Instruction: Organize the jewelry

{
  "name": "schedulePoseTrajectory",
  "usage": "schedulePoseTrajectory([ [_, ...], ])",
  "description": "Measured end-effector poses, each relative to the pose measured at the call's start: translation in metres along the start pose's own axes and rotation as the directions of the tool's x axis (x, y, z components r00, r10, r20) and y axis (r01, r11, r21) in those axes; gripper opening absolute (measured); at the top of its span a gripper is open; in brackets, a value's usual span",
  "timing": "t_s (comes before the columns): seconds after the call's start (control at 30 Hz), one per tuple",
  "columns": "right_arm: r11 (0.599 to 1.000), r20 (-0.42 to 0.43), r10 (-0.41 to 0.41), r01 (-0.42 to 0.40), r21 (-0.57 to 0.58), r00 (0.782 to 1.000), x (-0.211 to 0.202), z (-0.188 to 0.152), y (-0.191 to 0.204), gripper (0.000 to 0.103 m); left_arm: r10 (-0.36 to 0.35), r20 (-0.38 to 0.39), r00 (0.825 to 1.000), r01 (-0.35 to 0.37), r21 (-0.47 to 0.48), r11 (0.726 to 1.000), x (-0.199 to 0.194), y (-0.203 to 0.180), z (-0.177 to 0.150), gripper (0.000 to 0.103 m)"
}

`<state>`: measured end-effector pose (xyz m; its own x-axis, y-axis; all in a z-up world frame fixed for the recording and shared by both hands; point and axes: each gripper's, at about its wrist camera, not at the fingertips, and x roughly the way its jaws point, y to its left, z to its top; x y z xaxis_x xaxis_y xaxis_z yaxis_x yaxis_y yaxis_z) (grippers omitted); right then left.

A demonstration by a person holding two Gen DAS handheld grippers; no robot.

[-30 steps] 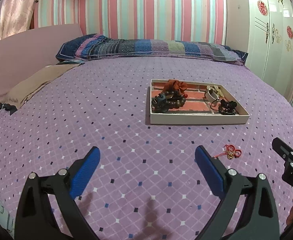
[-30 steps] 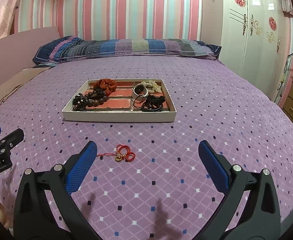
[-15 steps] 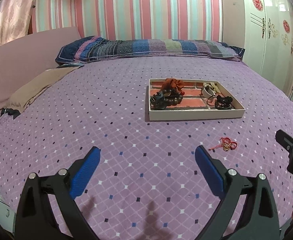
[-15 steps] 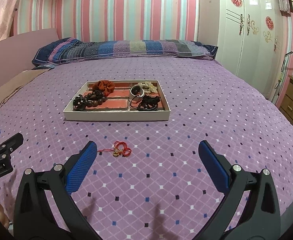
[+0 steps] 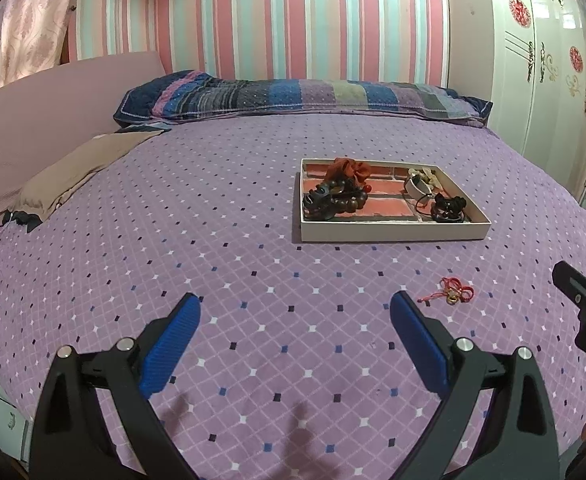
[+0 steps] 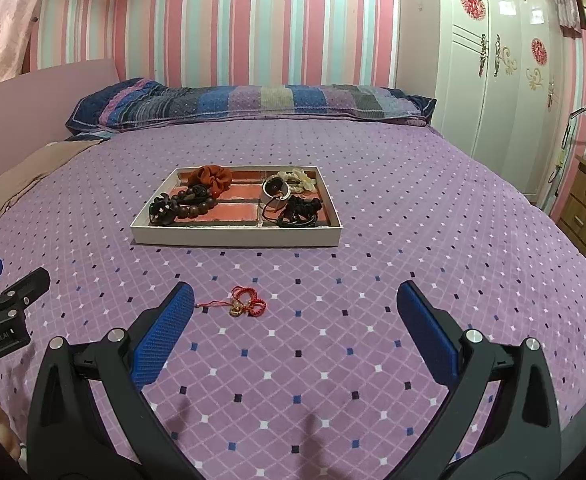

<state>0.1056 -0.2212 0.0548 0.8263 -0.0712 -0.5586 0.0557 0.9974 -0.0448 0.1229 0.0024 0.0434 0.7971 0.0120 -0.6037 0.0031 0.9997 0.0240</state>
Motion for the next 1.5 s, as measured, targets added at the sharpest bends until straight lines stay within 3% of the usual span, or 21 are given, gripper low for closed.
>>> schedulePoseTrajectory([
  [1.5, 1.000, -0.005, -0.007, 0.007, -0.004, 1.000, 0.0060, -0.0047, 0.0005, 0.099, 0.017, 0.030, 0.999, -0.017, -0.002, 1.000, 0.0009, -0.0008, -0.0027, 0.094],
])
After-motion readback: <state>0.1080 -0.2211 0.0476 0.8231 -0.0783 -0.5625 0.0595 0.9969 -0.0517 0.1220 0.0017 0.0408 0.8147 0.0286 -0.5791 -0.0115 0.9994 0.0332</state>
